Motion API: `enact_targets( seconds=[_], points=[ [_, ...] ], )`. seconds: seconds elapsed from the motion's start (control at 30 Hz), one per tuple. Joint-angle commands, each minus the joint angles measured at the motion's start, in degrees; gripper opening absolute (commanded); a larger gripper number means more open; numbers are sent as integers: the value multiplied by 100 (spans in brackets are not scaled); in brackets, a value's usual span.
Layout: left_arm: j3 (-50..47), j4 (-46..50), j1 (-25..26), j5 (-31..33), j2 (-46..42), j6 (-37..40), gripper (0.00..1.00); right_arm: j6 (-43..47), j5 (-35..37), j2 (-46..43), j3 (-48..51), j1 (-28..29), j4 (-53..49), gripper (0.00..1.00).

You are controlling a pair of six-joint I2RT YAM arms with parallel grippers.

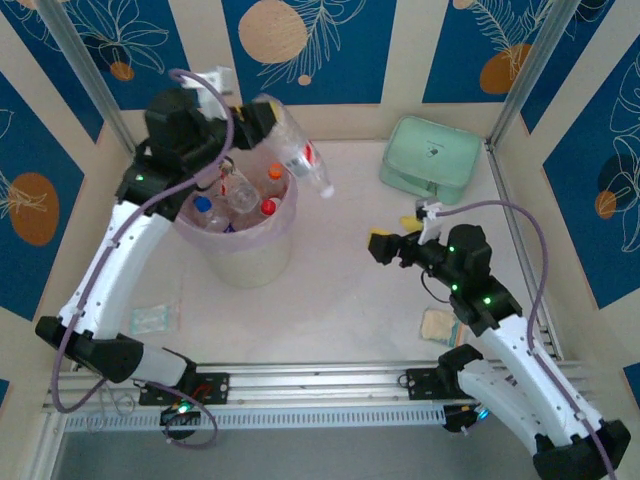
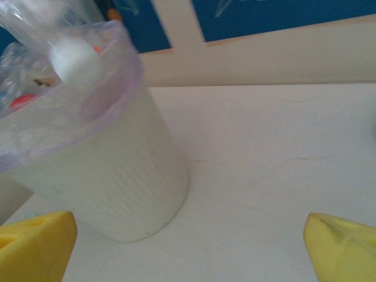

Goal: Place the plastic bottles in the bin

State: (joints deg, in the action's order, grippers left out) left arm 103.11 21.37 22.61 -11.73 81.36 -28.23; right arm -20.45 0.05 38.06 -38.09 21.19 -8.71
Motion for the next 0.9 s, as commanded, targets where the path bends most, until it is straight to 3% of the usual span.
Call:
enact_targets(
  seconds=[0.0,0.1,0.33,0.87],
  points=[
    [324,-388,-305,-120,-131,67,7,-408,-58,-333,247,-405,-457,99],
    [285,-284,-397,318,-373,458,0,-495,-266,-510,334,-644,-708,99],
    [130,28,-558,1799,-467,1479,0,-532,-433,-352,414,-802,-547,99],
    [-495,-18,-454,1913,246,2462,0,-363,-314,-120,259,-822,-666,99]
  ],
)
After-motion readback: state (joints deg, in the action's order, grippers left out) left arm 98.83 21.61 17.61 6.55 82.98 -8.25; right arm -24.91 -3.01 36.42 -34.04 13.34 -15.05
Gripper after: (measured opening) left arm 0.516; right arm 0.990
